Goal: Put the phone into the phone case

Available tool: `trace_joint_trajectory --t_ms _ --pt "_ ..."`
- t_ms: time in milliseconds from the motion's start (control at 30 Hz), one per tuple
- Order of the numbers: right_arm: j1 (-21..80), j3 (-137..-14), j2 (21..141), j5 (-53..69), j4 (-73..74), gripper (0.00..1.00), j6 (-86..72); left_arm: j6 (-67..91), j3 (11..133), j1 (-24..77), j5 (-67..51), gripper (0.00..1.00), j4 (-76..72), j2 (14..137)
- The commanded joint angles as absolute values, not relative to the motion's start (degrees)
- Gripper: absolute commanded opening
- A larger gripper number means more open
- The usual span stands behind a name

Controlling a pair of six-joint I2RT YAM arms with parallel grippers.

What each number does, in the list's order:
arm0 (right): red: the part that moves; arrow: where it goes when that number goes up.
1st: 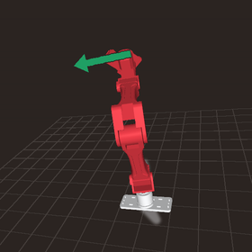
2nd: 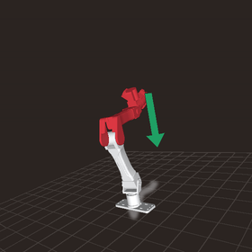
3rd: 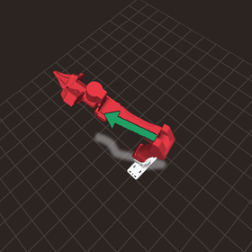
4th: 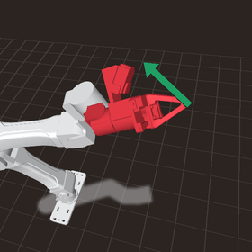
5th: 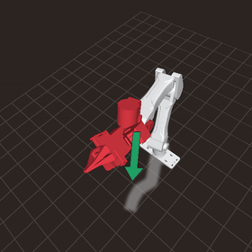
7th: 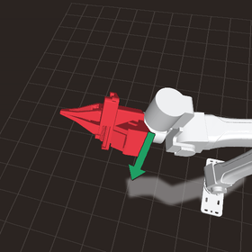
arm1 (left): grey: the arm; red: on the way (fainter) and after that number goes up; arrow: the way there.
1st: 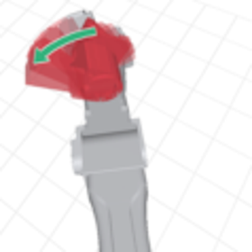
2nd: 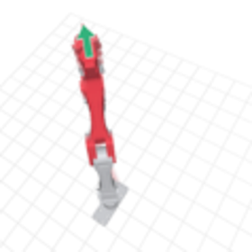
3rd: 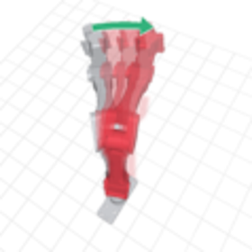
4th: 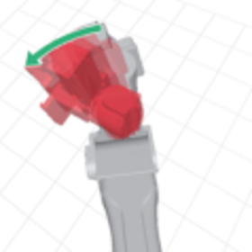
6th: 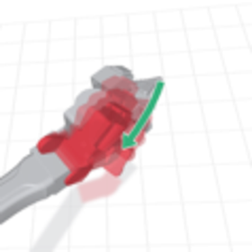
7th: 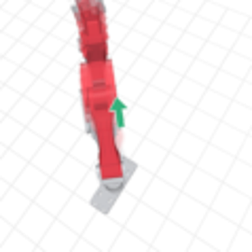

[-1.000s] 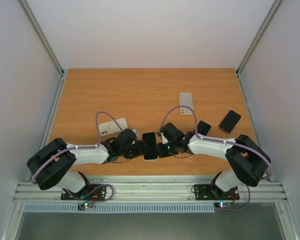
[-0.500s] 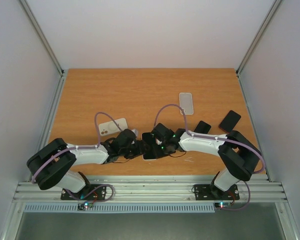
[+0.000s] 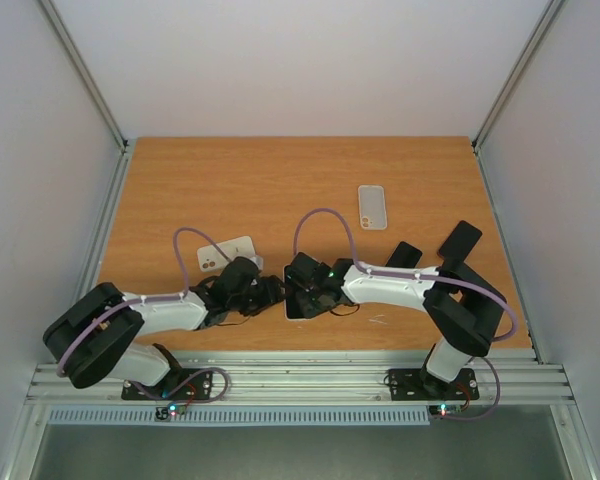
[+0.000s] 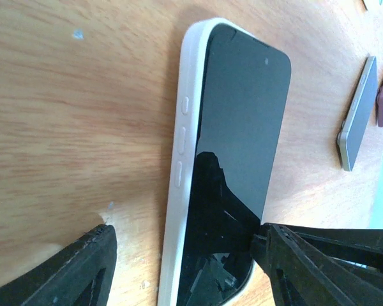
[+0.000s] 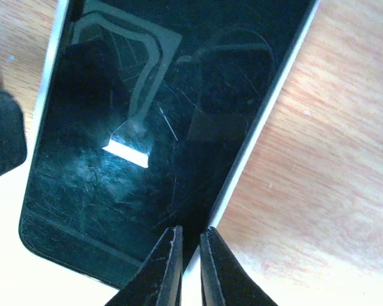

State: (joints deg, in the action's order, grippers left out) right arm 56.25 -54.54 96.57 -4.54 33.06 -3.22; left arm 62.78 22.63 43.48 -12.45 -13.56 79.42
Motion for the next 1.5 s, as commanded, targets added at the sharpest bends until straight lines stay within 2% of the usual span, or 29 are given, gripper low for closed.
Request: trace_joint_trajectory --t_ms 0,300,567,900,1200,1333,1467 --pt "55.56 -51.6 97.72 -6.36 34.68 0.12 0.81 61.67 22.07 41.9 -12.16 0.66 -9.07 79.71" --pt "46.94 -55.79 88.82 7.77 33.24 0.19 7.81 54.4 31.53 38.59 -13.78 0.65 -0.76 83.53" --pt "36.93 -61.55 93.34 19.44 31.99 0.2 10.33 48.73 40.16 37.93 -11.14 0.65 7.2 89.02" --pt "32.26 -66.85 102.42 26.46 30.46 0.2 11.87 45.09 46.27 37.84 -11.06 0.65 12.17 94.89" --pt "30.73 -68.2 108.36 28.45 29.98 0.13 12.54 43.0 48.9 37.91 -10.24 0.61 14.9 97.16" --pt "30.72 -68.59 110.97 27.52 31.52 0.05 12.61 42.72 49.37 37.94 -11.01 0.55 14.94 98.92" --pt "30.83 -69.48 113.54 24.1 34.94 0.01 12.66 42.71 49.31 38.05 -11.15 0.5 14.99 99.69"
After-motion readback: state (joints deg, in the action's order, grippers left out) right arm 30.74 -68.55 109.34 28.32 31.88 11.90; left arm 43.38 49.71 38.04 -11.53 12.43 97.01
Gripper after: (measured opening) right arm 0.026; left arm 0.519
